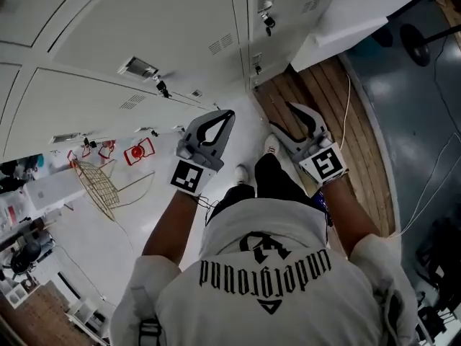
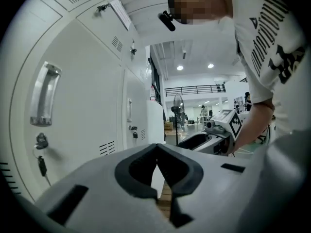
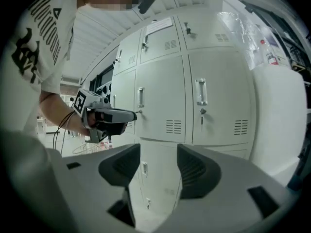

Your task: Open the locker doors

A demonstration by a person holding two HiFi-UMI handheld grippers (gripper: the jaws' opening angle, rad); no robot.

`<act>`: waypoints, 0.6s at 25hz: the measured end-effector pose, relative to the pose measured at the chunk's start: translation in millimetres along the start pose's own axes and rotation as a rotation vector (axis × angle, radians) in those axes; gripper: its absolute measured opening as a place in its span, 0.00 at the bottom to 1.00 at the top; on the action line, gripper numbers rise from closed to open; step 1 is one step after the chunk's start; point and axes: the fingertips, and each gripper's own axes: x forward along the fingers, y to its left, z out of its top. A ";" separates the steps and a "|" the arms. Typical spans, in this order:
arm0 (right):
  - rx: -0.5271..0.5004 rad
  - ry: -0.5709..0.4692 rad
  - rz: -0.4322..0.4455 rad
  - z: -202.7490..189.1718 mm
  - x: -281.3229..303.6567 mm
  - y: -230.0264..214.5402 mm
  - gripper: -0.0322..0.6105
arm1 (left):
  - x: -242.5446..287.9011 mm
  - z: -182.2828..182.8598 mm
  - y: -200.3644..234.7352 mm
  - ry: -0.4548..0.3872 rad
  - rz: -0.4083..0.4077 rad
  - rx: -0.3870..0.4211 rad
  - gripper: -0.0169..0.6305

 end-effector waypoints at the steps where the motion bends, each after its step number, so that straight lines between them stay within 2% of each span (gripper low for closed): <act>1: -0.012 0.017 0.008 -10.1 7.7 -10.1 0.43 | 10.7 -7.7 5.5 0.010 0.011 0.011 0.04; 5: -0.048 0.057 0.040 -52.2 44.0 -47.4 0.42 | 51.8 -45.0 27.7 0.039 0.056 0.022 0.04; 8: -0.068 0.046 0.062 -87.1 75.6 -69.6 0.42 | 74.9 -78.7 44.0 0.052 0.079 -0.013 0.04; 12: -0.040 0.093 0.062 -131.3 116.5 -98.6 0.41 | 100.0 -126.0 66.4 0.084 0.116 -0.029 0.04; 15: -0.023 0.114 0.098 -163.1 145.9 -110.8 0.42 | 114.0 -157.2 74.1 0.106 0.126 -0.043 0.04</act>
